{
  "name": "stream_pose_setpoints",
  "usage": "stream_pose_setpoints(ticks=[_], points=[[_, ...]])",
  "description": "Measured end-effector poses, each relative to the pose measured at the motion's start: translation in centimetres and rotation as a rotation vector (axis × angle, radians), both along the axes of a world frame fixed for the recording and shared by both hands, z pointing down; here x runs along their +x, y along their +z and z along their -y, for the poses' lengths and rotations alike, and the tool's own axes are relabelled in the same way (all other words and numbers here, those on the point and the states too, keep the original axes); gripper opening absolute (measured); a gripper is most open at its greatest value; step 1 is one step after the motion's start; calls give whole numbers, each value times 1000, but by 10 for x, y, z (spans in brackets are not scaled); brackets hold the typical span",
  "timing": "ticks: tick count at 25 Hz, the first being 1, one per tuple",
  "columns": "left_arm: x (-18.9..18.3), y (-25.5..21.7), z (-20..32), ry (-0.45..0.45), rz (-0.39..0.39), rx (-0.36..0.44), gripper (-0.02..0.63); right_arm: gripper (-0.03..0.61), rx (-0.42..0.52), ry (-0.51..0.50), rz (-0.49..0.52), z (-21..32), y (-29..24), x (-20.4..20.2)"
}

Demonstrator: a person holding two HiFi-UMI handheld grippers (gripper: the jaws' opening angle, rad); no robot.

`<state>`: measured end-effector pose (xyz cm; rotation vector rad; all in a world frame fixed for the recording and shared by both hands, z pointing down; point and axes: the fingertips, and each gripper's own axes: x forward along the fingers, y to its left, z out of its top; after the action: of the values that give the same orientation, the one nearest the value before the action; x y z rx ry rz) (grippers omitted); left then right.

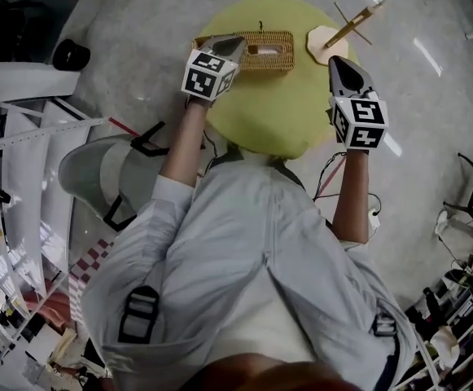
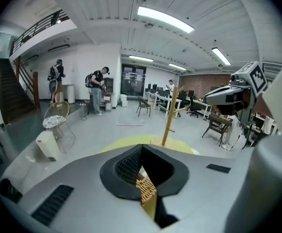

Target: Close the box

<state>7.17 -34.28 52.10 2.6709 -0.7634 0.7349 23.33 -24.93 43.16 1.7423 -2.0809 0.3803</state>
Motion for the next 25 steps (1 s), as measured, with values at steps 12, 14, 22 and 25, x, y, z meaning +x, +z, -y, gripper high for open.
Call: stream_pose_setpoints(ticks=[12,14,22,25], points=[[-19,-128,-32,-43,-105,272,29,23,158,-89,-65,-5,-79,-15],[-24,-143,-34,-51,-104,306,29,23,181,-111,-68,-5,-88,-21],[-36,-186,-50,-68,-102,405,29,23,247,-172,-73,-8,-122,-43],[-41,-196,-54,-69,-99,440,29,23,257,-188,-72,-6,-127,-52]])
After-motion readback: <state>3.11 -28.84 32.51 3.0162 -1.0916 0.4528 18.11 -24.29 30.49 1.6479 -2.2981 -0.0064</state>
